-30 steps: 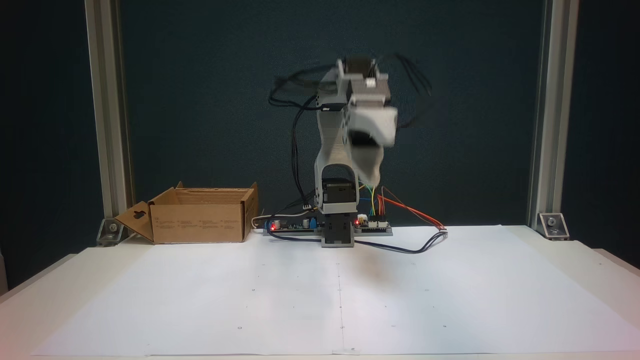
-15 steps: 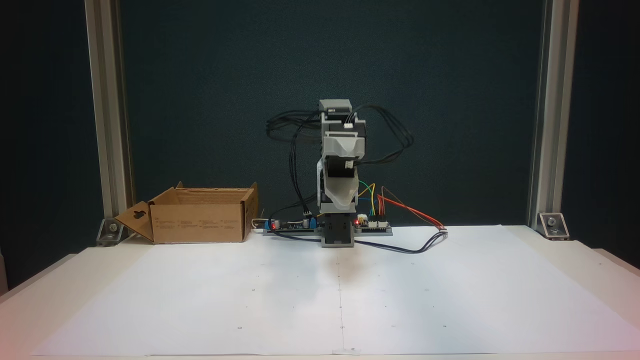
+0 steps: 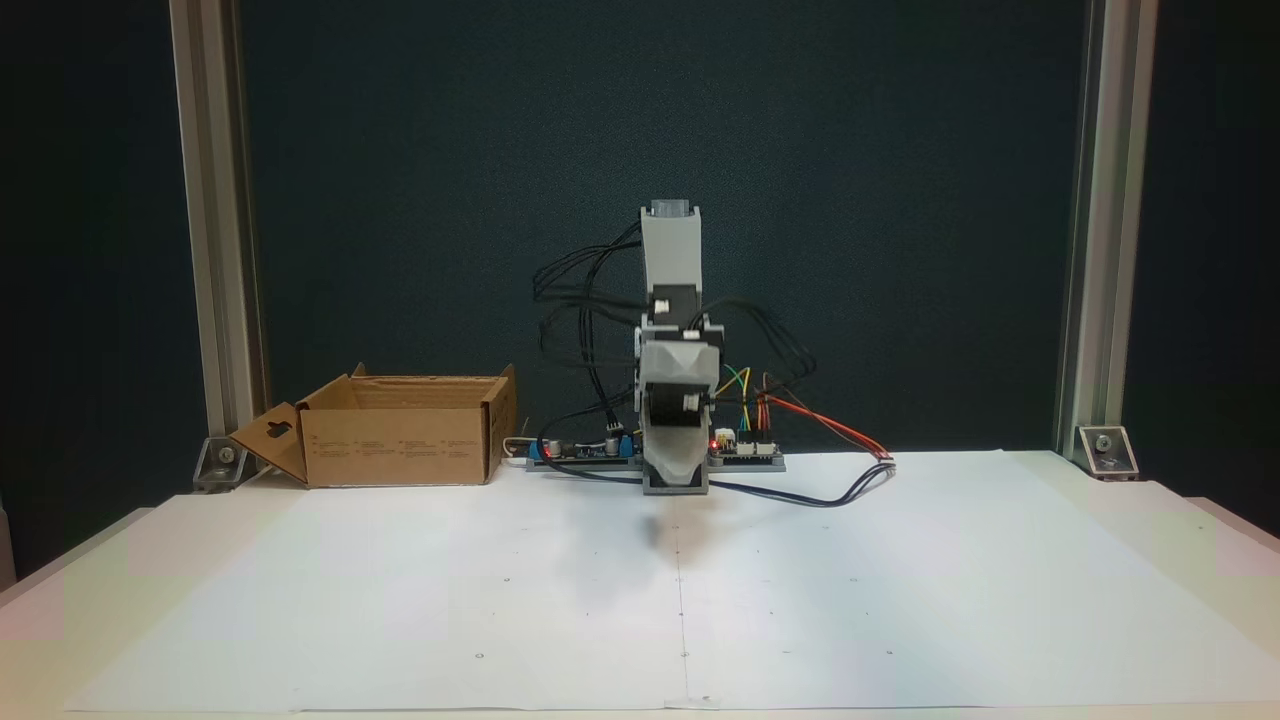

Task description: Grasp a green dice and put it in the bin.

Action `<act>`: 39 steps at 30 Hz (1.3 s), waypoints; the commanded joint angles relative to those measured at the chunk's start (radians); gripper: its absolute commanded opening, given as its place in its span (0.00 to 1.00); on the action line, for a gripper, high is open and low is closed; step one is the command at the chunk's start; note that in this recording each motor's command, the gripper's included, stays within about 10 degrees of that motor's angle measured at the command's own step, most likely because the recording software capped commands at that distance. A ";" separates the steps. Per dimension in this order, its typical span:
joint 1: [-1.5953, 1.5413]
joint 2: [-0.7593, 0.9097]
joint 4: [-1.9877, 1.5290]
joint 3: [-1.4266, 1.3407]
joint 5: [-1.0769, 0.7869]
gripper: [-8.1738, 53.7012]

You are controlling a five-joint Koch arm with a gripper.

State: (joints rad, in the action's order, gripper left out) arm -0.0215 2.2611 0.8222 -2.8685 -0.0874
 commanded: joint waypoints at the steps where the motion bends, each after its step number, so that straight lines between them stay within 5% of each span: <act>1: 0.000 0.109 0.165 -0.014 0.034 0.85; 14: 0.012 0.109 0.655 -0.256 0.028 0.85; 39: 0.008 0.103 0.558 -0.256 0.029 0.86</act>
State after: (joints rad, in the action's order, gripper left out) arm -0.0138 2.2611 1.3729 -3.0772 -0.0874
